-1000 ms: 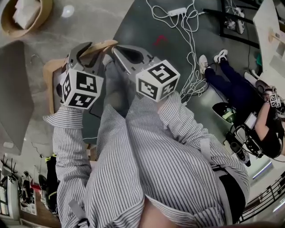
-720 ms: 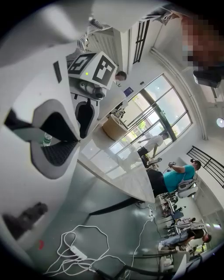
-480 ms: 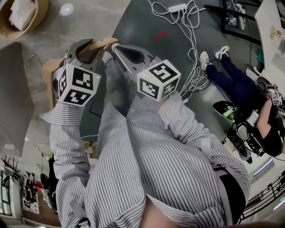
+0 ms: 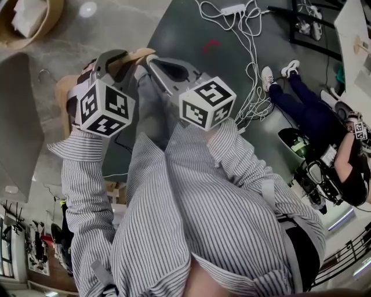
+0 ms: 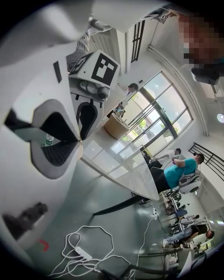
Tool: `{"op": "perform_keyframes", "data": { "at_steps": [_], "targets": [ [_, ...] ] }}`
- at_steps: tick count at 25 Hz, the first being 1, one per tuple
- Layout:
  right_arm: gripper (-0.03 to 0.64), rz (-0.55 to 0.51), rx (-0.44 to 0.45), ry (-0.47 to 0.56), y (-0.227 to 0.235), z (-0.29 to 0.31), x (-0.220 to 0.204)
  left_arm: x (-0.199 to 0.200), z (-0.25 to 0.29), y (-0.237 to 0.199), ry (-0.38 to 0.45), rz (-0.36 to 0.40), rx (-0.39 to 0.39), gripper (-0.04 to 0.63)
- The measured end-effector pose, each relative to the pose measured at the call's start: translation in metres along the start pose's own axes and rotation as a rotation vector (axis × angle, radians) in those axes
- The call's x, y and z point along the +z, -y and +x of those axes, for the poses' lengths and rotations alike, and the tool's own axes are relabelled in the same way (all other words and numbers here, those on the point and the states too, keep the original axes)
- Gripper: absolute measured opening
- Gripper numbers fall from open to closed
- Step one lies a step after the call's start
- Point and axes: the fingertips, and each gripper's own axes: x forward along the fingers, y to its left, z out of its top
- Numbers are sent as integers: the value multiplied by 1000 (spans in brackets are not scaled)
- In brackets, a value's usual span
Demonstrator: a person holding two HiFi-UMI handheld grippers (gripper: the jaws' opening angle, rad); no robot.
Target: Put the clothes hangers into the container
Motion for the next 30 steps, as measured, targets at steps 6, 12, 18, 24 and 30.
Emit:
{"op": "perform_keyframes", "data": {
  "at_steps": [6, 12, 18, 24, 30],
  "targets": [
    [15, -5, 2, -3, 5, -2, 2, 2, 4, 1, -30, -6, -30, 104],
    [15, -6, -2, -4, 6, -4, 2, -1, 3, 1, -28, -11, -59, 100],
    [15, -3, 24, 13, 1, -6, 8, 3, 3, 1, -27, 7, -51, 91],
    [15, -5, 13, 32, 0, -11, 15, 10, -8, 3, 19, -40, -49, 91],
    [15, -52, 27, 57, -17, -28, 31, 28, -35, 2, 70, -73, -2, 91]
  ]
}}
